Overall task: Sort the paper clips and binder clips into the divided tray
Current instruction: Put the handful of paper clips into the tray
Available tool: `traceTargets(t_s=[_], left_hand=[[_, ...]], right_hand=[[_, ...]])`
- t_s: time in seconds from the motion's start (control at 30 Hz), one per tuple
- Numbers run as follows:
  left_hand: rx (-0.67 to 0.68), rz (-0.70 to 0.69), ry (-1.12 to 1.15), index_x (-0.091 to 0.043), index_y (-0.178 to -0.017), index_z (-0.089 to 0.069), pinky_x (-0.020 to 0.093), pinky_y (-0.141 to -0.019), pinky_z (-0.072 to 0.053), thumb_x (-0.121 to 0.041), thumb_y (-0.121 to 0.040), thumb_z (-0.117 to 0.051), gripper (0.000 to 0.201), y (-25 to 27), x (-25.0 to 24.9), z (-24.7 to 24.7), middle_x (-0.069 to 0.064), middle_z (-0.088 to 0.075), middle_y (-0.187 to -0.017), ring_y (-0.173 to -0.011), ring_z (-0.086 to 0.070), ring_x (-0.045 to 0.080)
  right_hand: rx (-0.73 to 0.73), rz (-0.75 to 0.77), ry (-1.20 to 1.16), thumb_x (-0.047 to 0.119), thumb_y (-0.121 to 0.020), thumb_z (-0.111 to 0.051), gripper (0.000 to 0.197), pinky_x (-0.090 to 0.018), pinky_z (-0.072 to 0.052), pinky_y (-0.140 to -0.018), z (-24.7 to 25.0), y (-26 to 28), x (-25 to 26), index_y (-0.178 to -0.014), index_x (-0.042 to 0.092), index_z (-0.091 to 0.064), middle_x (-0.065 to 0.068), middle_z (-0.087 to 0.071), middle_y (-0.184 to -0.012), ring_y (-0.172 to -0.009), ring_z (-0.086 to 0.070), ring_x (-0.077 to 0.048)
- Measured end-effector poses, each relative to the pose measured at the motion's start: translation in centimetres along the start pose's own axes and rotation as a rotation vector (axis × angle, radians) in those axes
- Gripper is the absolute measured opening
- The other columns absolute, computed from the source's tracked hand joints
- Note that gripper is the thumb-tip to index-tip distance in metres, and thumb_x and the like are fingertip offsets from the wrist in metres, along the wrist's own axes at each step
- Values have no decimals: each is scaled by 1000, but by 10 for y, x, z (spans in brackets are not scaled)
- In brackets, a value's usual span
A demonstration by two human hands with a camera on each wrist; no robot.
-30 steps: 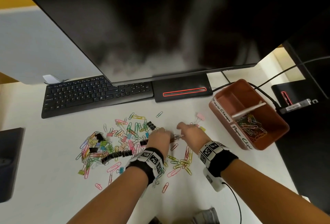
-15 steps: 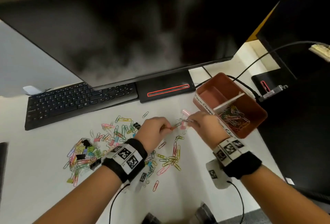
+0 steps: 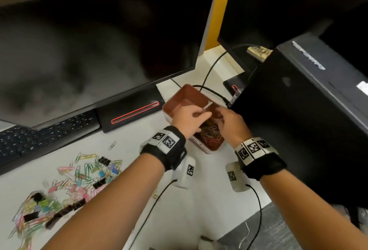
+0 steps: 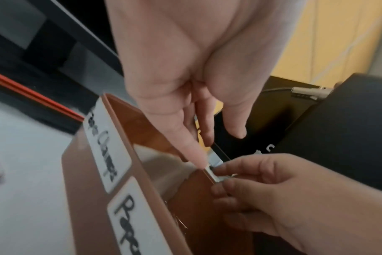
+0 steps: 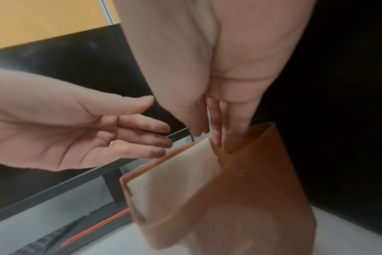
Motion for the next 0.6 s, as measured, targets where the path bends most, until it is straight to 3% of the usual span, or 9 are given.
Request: traceTargets(t_s=[0.1,0.17,0.23,0.3,0.37,0.43,0.5,0.6], left_hand=[[-137,-139,-147,-25,-93,-67,22,-74,-50,-30,-85,-63,11,21,-2,43,-6,-66,-98,-91,-61,8],[-220,-134,-193,-29,-88,-66,16,-68,-49,-29,-86,-63,4,45,15,76,-8,-65,-97,-85,-61,5],[-288,-64,-238,-31,-89,-64,8,-62,-45,-29,-85,-64,5,72,43,106,-9,-63,-100,-80,-59,0],[-337,19,-273,-30,-94,-62,9,-64,-42,-28,-83,-66,11,102,77,131,-9,-61,-102,-79,-58,-2],[-327,138,-267,-26,-101,-61,17,-63,-47,-27,-82,-68,21,128,116,144,-6,-60,-101,-81,-60,4],[-278,248,-283,-22,-108,-58,27,-65,-54,-27,-79,-71,33,151,155,143,-2,-60,-99,-81,-62,13],[-226,300,-339,-20,-113,-54,23,-74,-51,-30,-73,-77,47,169,184,133,2,-58,-104,-88,-60,16],[-154,287,-421,-17,-133,-40,20,-97,-33,-34,-68,-80,78,181,204,108,3,-40,-128,-117,-42,16]], right_hand=[[-77,148,10,10,-93,-46,25,-37,-50,-95,0,9,17,-114,13,-58,-10,-62,-114,-104,-60,-23],[-100,348,15,6,-89,-47,21,-33,-50,-92,-10,24,46,-104,10,-62,-10,-65,-101,-95,-63,-23],[56,492,7,5,-88,-51,21,-27,-46,-88,-45,38,72,-104,10,-64,-9,-66,-98,-84,-59,-15],[355,509,71,10,-87,-56,29,-29,-48,-88,-99,57,85,-115,16,-59,-5,-64,-103,-77,-50,-7],[590,481,186,17,-86,-59,40,-37,-48,-92,-149,75,85,-125,22,-51,-3,-57,-116,-88,-52,-13],[706,504,317,20,-84,-63,53,-39,-44,-98,-186,92,86,-133,22,-42,-5,-45,-130,-114,-48,-22],[725,548,390,23,-79,-69,68,-40,-39,-104,-207,101,90,-138,22,-36,-6,-36,-137,-126,-37,-27],[689,559,434,30,-73,-76,83,-41,-30,-113,-221,100,96,-142,25,-30,-8,-20,-151,-136,-24,-30]])
Point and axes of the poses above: each hand's wrist, its own y-axis away from the middle knuckle, its own z-axis out of the back of the hand, x = y × z, the point moved 10 cm from there along -y, towards the middle knuckle
